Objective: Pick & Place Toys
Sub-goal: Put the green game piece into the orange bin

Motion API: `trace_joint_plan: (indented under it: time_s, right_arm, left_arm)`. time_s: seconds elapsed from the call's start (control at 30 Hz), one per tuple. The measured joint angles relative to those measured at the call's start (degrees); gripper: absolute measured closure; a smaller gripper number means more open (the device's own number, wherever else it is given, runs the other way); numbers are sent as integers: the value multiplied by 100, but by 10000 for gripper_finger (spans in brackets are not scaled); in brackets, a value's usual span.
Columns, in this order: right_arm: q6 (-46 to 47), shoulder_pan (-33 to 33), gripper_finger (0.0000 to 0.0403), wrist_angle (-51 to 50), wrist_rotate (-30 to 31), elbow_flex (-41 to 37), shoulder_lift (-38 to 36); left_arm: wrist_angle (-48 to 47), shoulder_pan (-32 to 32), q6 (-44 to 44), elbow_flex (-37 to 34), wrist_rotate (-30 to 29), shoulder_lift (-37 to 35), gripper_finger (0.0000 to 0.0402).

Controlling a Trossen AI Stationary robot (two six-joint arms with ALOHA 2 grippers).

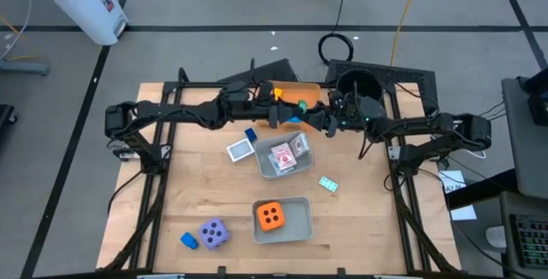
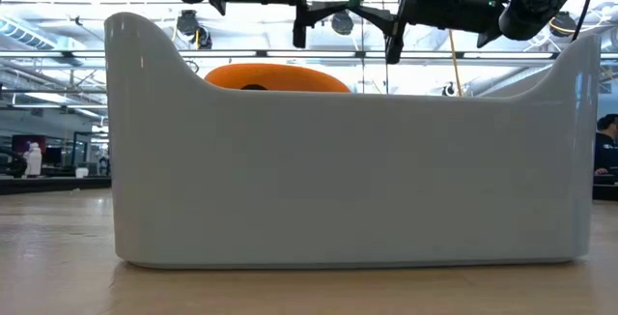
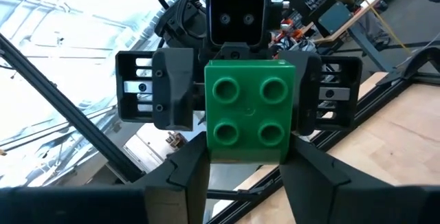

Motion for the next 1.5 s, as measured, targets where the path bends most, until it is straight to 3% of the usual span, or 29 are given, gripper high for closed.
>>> trace_joint_plan:
  time_s: [0.3,0.67,0.8,1.07,1.27,1.5]
  right_arm:
    - [45,-22,262,24,62,2,-30]
    - [212,-391,262,-270,-2,80,-234]
    - [-76,-562,262,-1665,-376,552,-290]
    - [-2209,-883,262,-5690,-579,2568,-18]
    - [-3108,-1324,262,-7833,-911,4236,1015]
    - [-3930,-1694,262,-9353,-900,5748,2466]
  left_arm:
    - [26,328,453,-9,93,-20,143]
    - [21,1000,44,-9,1090,-94,142]
    - [-79,1269,92,-9,1293,-312,142]
    - [-770,1855,749,-7,1484,-1216,142]
    - [-1135,2230,1194,-7,1478,-1921,142]
    - [-1264,2434,1465,-7,1640,-2420,142]
